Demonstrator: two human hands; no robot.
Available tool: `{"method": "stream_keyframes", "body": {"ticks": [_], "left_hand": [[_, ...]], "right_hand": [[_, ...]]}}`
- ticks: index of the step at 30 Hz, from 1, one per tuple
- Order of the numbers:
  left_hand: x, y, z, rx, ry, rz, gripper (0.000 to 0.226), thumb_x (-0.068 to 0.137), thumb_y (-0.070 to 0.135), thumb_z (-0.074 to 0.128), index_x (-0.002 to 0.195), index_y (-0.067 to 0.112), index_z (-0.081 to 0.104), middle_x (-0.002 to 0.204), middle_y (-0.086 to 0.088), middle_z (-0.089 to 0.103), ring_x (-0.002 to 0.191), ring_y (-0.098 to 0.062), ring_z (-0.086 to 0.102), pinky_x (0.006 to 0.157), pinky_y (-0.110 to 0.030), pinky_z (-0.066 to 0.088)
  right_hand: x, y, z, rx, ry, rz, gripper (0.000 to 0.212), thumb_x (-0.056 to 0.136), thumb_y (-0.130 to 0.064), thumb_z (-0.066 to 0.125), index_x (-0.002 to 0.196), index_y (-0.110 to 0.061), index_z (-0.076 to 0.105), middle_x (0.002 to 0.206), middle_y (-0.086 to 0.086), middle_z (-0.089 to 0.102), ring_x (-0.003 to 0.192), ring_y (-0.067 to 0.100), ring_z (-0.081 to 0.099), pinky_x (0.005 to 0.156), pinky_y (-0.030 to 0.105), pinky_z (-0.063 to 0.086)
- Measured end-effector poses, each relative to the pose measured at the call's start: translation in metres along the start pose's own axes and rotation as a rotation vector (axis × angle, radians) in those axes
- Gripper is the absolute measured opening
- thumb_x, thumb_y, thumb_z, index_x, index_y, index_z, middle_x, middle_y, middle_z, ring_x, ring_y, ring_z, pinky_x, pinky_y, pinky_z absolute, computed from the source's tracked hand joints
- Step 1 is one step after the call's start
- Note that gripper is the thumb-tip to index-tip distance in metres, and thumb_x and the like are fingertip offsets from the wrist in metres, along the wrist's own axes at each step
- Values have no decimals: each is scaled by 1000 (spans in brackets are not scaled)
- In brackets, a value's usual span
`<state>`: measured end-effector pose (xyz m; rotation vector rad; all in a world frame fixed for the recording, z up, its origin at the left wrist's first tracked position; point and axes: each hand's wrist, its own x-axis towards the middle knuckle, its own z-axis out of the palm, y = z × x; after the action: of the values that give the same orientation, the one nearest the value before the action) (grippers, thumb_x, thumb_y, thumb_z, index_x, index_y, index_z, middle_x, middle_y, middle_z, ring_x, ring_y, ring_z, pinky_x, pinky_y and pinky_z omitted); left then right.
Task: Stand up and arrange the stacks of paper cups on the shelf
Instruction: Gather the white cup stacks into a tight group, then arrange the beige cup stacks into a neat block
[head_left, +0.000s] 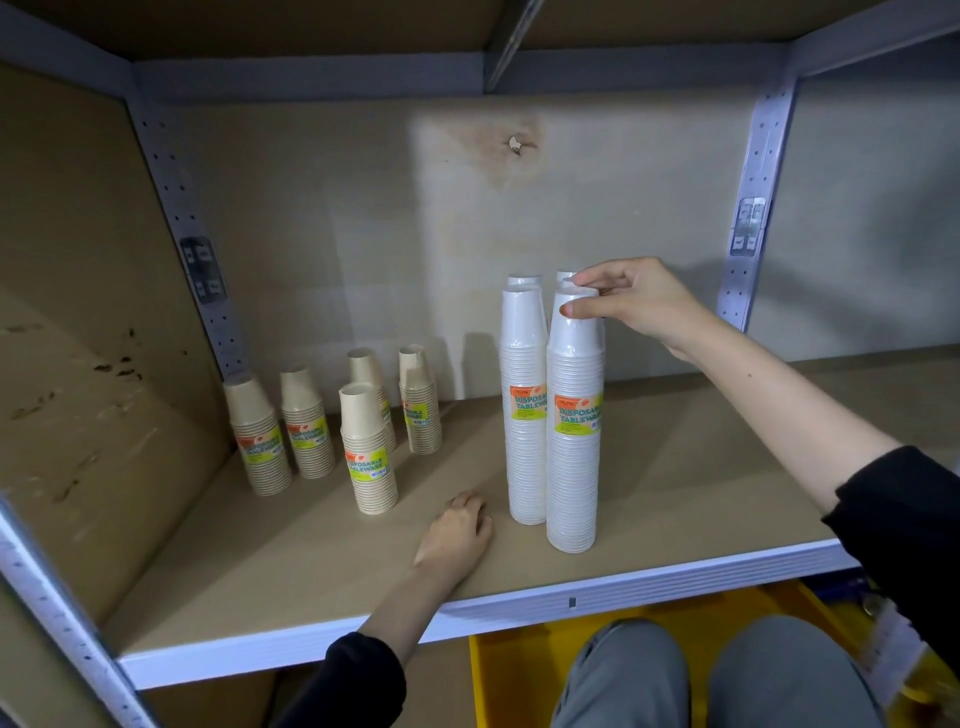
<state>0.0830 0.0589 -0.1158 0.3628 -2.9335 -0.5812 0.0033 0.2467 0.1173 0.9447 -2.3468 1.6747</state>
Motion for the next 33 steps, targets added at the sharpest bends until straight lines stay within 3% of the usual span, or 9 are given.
{"method": "stream_keyframes", "body": {"ticks": [6, 10, 13, 17, 22, 27, 33], "left_hand": [[-3, 4, -4, 18, -11, -14, 38, 97, 22, 35, 131, 7, 45, 144, -8, 41, 129, -25, 43, 106, -34, 37], [-8, 5, -9, 46, -9, -14, 39, 97, 23, 37, 132, 9, 45, 144, -7, 41, 129, -26, 44, 105, -34, 38], [-14, 3, -21, 63, 48, 10, 38, 95, 21, 39, 132, 11, 47, 143, -5, 42, 127, -26, 47, 102, -34, 40], [-24, 1, -56, 0, 204, 48, 34, 93, 12, 44, 123, 5, 56, 133, -9, 53, 119, -29, 54, 99, -35, 44], [-42, -6, -100, -43, 421, 15, 31, 89, 8, 51, 117, 8, 62, 125, -5, 59, 114, -25, 58, 90, -30, 44], [-48, -14, -138, -44, 546, -98, 31, 90, 13, 52, 120, 9, 60, 125, -6, 59, 115, -25, 56, 85, -26, 39], [-37, -17, -177, -117, 627, -224, 31, 87, 16, 58, 116, 3, 58, 121, -13, 57, 109, -33, 56, 85, -34, 44]], "right_hand": [[-1, -6, -5, -10, 61, -10, 39, 75, -15, 75, 110, -1, 64, 102, 15, 64, 91, 15, 56, 80, 17, 44], [-5, -18, -9, -84, 104, -71, 39, 75, -20, 74, 110, -4, 65, 97, 8, 63, 89, 13, 57, 82, 18, 43], [-7, -35, -4, -92, 98, -147, 39, 75, -17, 74, 110, -2, 65, 93, 8, 63, 74, 8, 57, 79, 16, 44], [-4, -59, 20, -28, 46, -229, 36, 75, -12, 74, 108, 0, 65, 90, 7, 63, 74, 12, 57, 81, 18, 45], [6, -75, 74, -25, -40, -285, 35, 75, -10, 74, 108, -1, 66, 90, 7, 62, 63, 6, 52, 68, 7, 42], [18, -64, 122, -135, -111, -209, 36, 76, -13, 72, 110, -2, 66, 107, 15, 70, 86, 13, 57, 81, 16, 41], [44, -41, 166, -224, -136, -27, 41, 79, -18, 69, 116, -1, 61, 122, 15, 62, 114, 28, 58, 94, 28, 44]]}}
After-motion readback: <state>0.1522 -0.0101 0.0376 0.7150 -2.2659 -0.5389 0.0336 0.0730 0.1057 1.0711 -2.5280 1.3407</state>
